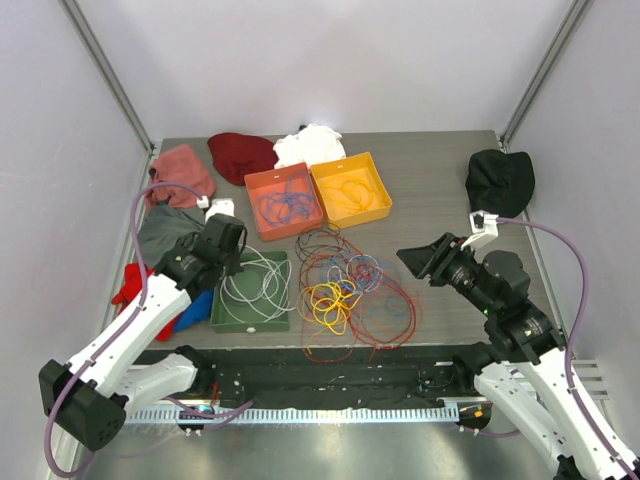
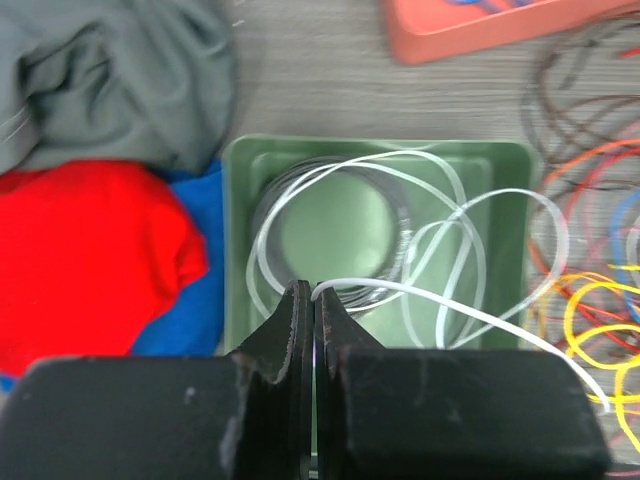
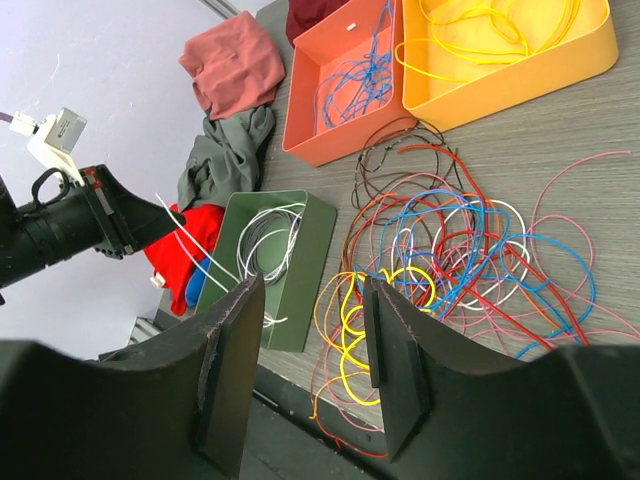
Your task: Untangle the cables
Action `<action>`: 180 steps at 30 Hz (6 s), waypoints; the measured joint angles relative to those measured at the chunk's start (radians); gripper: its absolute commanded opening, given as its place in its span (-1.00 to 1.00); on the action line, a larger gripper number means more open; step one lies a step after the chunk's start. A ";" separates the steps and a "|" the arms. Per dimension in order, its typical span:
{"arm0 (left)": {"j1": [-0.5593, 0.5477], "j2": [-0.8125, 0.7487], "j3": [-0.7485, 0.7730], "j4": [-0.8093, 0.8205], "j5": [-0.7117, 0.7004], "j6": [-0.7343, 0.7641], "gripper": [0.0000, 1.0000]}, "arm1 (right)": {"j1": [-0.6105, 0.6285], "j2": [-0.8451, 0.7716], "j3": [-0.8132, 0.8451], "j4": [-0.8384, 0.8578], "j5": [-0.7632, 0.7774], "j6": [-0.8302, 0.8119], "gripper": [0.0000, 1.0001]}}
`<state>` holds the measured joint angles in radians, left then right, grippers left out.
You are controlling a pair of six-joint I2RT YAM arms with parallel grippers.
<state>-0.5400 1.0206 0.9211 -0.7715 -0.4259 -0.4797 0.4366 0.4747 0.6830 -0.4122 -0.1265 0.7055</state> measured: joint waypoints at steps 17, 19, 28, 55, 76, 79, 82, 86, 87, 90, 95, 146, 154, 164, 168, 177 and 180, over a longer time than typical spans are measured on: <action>0.176 -0.115 -0.005 -0.086 -0.006 -0.011 -0.97 | 0.000 0.055 -0.024 0.056 -0.029 0.001 0.03; 0.176 -0.080 -0.038 -0.076 0.030 -0.019 -0.43 | 0.000 0.050 -0.027 0.057 -0.029 0.001 0.03; 0.176 -0.048 -0.085 -0.056 0.160 -0.051 1.00 | 0.000 0.032 -0.029 0.050 -0.023 -0.003 0.03; -0.127 -0.053 -0.189 0.349 0.408 -0.250 0.99 | 0.018 0.370 -0.147 0.153 -0.032 -0.055 0.06; -0.193 -0.023 -0.189 0.388 0.347 -0.274 1.00 | 0.021 0.686 -0.216 0.404 0.002 -0.009 -0.37; -0.193 -0.029 -0.189 0.388 0.342 -0.275 0.99 | 0.021 0.734 -0.214 0.442 0.005 0.000 -0.90; -0.193 -0.033 -0.189 0.388 0.338 -0.276 0.99 | 0.021 0.740 -0.214 0.457 0.017 0.010 -0.98; -0.194 -0.046 -0.189 0.387 0.328 -0.276 1.00 | 0.031 0.670 -0.196 0.430 0.065 0.004 -0.98; -0.194 -0.050 -0.189 0.387 0.326 -0.276 1.00 | 0.035 0.644 -0.185 0.418 0.078 0.000 -0.98; -0.194 -0.062 -0.189 0.387 0.317 -0.276 0.99 | 0.050 0.546 -0.111 0.348 0.123 -0.028 -0.98; -0.194 -0.068 -0.189 0.391 0.313 -0.275 1.00 | 0.062 0.414 0.108 0.224 0.155 -0.095 -0.98; -0.446 0.432 -0.179 1.590 0.243 0.156 -1.00 | 0.066 0.287 0.650 -0.031 -0.074 -0.049 -0.98; -0.433 0.393 -0.125 1.473 0.228 0.174 -1.00 | 0.066 0.245 0.633 -0.042 -0.051 -0.056 0.13; -0.374 0.152 0.423 0.831 0.221 0.224 -1.00 | 0.066 0.092 0.398 -0.099 0.081 -0.107 0.35; -0.375 0.178 0.727 0.637 0.209 0.257 -1.00 | 0.066 0.090 0.296 -0.116 0.115 -0.108 0.36; -0.280 0.372 1.048 0.322 0.186 0.239 -1.00 | 0.066 0.066 0.168 -0.136 0.137 -0.107 0.31; -0.163 0.453 1.016 0.254 0.255 0.165 -1.00 | 0.066 0.041 0.150 -0.143 0.137 -0.106 0.30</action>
<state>-0.7029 1.4734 1.9369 -0.5179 -0.1711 -0.3145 0.5030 0.5159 0.8333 -0.5556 0.0101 0.5991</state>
